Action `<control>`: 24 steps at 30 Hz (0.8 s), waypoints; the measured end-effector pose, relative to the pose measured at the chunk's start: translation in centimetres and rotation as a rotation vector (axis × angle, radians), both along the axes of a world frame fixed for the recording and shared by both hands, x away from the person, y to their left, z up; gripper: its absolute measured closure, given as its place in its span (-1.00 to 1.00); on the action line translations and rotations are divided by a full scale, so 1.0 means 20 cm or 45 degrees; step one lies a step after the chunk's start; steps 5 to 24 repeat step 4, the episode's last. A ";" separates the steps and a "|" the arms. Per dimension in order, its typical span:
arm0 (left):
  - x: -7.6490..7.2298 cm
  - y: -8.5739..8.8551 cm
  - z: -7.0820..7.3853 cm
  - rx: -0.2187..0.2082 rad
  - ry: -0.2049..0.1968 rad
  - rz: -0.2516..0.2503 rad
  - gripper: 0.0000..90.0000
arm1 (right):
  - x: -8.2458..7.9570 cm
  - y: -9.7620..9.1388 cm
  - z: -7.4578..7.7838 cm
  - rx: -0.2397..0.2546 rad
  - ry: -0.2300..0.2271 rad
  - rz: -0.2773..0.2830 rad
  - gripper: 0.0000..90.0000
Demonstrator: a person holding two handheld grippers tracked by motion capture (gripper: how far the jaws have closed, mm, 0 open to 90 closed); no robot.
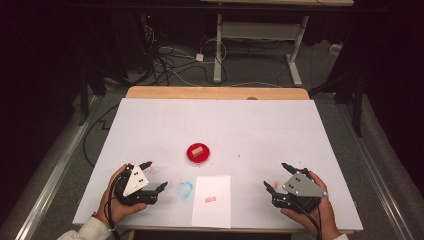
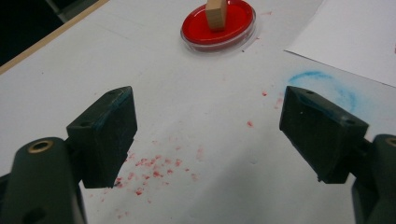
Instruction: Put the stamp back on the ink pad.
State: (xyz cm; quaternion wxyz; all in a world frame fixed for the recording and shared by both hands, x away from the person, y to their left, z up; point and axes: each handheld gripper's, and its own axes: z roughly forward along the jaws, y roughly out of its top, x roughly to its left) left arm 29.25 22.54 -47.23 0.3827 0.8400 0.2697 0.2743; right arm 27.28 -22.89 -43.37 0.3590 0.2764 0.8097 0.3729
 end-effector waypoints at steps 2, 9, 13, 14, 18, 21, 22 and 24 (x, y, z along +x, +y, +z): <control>0.00 0.00 0.00 0.002 0.005 -0.001 -0.58 | 0.00 0.00 0.00 -0.001 0.002 0.002 -0.44; 0.01 0.00 0.00 0.001 0.009 0.001 -0.58 | 0.01 0.00 0.00 -0.001 0.005 0.002 -0.44; 0.01 0.00 0.00 0.001 0.009 0.001 -0.58 | 0.01 0.00 0.00 -0.001 0.005 0.002 -0.44; 0.01 0.00 0.00 0.001 0.009 0.001 -0.58 | 0.01 0.00 0.00 -0.001 0.005 0.002 -0.44; 0.01 0.00 0.00 0.001 0.009 0.001 -0.58 | 0.01 0.00 0.00 -0.001 0.005 0.002 -0.44; 0.01 0.00 0.00 0.001 0.009 0.001 -0.58 | 0.01 0.00 0.00 -0.001 0.005 0.002 -0.44; 0.01 0.00 0.00 0.001 0.009 0.001 -0.58 | 0.01 0.00 0.00 -0.001 0.005 0.002 -0.44; 0.01 0.00 0.00 0.001 0.009 0.001 -0.58 | 0.01 0.00 0.00 -0.001 0.005 0.002 -0.44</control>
